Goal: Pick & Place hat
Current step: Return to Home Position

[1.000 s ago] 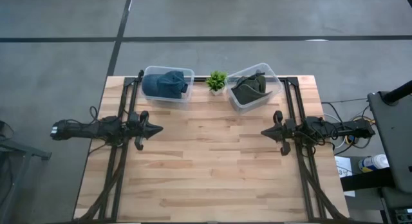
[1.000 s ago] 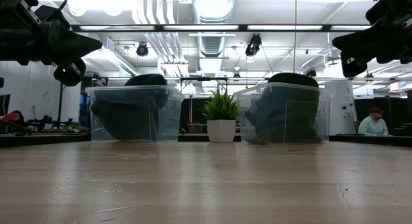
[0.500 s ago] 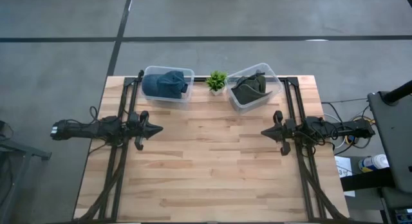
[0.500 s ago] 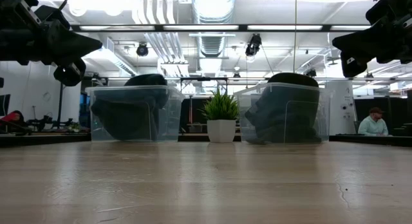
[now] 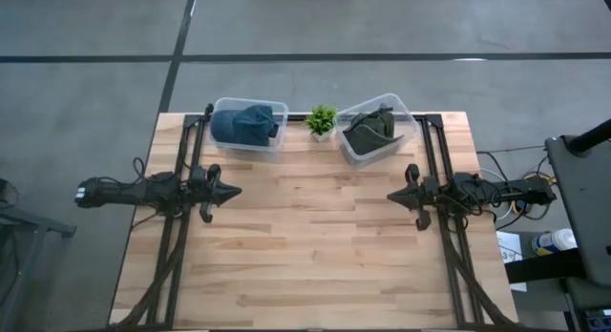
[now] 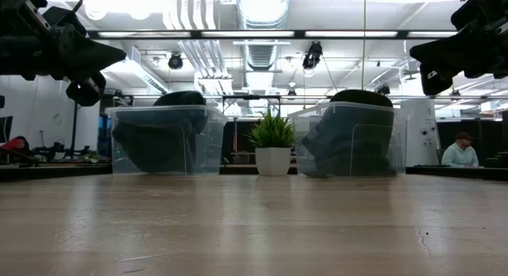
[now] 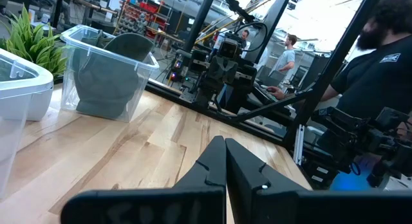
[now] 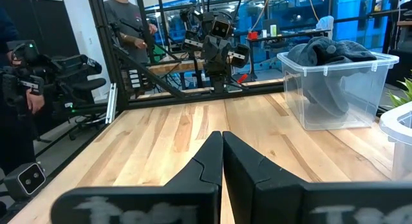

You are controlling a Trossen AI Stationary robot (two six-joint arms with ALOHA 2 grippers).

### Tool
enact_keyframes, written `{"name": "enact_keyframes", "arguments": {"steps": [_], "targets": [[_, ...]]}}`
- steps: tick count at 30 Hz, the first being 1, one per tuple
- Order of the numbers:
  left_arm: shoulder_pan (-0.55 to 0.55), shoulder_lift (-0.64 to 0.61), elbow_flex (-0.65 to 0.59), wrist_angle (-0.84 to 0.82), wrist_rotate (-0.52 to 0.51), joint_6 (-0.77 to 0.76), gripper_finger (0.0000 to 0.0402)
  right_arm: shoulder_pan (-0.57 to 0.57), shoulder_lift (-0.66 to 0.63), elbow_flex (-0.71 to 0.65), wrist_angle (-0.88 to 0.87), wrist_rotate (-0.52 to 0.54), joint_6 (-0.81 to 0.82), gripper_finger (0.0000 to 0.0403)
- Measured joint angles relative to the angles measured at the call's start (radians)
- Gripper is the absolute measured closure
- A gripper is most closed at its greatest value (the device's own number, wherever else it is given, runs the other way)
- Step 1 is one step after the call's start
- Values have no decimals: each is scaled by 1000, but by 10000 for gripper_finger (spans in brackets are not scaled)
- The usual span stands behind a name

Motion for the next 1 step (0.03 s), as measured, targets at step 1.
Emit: {"name": "enact_keyframes", "arguments": {"steps": [1], "targets": [[0, 0, 0, 0, 0, 0, 401, 0, 0, 0, 0, 0, 0, 394]]}}
